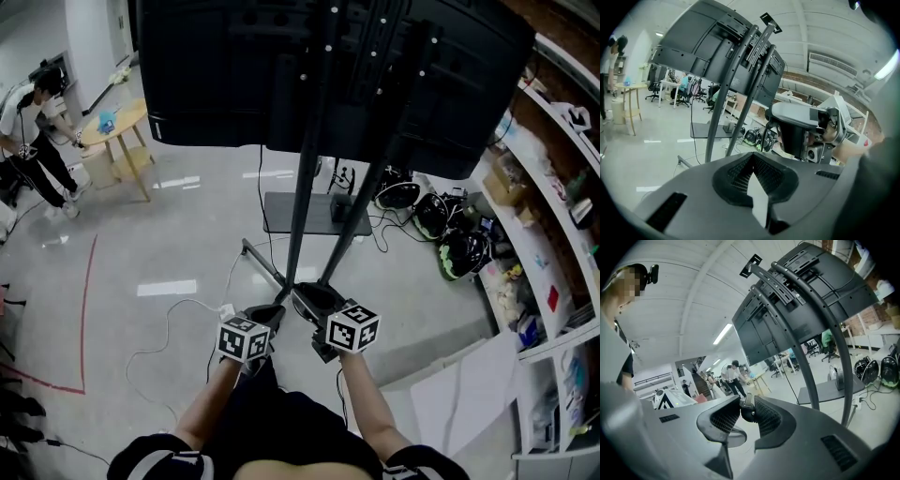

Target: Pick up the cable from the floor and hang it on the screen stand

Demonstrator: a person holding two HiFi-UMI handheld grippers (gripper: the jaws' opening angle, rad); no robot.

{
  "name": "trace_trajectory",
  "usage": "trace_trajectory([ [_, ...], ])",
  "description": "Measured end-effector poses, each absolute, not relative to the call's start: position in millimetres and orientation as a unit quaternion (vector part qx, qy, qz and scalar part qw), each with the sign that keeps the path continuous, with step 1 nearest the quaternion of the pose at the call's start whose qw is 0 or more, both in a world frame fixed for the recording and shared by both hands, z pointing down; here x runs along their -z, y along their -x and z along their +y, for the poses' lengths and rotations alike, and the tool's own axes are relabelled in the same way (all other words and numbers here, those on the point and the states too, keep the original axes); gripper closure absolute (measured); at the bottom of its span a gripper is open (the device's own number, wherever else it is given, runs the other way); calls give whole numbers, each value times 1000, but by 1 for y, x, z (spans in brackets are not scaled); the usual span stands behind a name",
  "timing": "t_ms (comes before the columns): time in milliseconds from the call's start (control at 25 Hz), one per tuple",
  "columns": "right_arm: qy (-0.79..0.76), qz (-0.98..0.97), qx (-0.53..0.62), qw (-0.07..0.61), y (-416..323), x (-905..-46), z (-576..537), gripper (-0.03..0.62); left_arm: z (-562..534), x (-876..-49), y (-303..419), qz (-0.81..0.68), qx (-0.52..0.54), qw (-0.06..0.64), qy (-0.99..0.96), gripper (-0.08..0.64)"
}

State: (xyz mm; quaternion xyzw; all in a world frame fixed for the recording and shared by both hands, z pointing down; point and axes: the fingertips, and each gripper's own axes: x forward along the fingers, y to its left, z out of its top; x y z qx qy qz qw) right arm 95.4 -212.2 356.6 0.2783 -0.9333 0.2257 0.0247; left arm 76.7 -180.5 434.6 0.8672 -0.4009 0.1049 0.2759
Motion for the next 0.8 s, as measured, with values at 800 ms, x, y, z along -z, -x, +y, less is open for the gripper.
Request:
trace_trajectory([
  [800, -243, -955, -170, 23, -48, -273, -339, 483, -304, -371, -42, -392, -65, 247, -884, 552],
])
